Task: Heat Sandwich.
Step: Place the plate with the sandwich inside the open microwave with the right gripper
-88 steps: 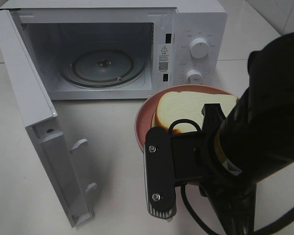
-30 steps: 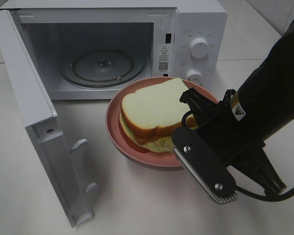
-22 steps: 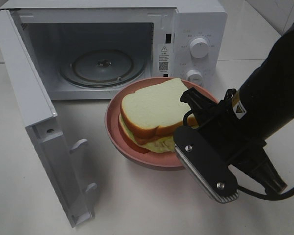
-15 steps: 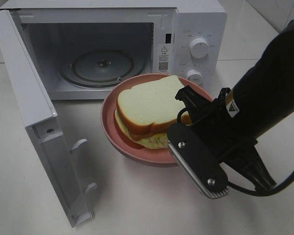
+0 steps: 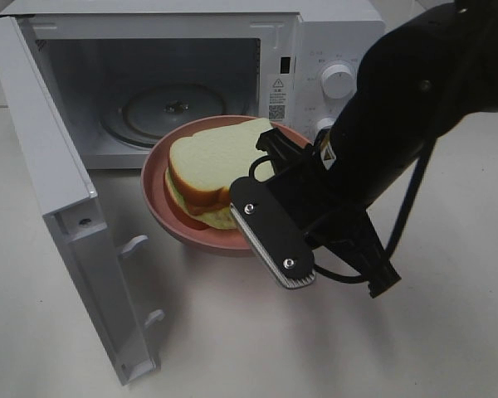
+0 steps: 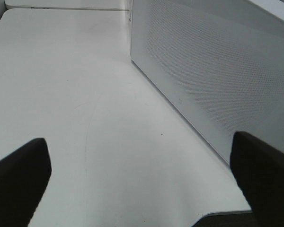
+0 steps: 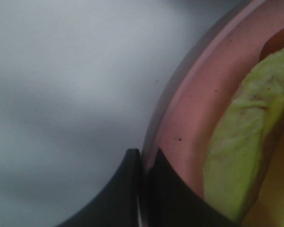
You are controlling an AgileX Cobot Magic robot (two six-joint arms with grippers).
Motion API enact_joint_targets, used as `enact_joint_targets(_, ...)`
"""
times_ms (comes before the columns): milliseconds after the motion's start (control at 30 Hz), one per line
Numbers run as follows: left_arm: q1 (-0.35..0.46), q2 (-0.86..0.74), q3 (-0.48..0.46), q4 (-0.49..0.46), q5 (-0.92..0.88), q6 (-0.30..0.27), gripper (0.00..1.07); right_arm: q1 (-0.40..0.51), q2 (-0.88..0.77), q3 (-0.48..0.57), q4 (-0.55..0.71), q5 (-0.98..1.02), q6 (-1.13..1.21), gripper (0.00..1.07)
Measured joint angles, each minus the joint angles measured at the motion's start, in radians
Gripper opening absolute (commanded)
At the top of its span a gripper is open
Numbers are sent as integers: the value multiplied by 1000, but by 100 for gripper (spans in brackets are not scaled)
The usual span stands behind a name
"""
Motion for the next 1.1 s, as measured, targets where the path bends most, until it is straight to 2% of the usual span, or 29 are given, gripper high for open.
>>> enact_joint_targets(800, 0, 0, 0, 0, 0, 0, 98, 0, 211, -257, 21, 74, -1, 0)
enact_joint_targets(1100, 0, 0, 0, 0, 0, 0, 98, 0, 315, -400, 21, 137, 0, 0)
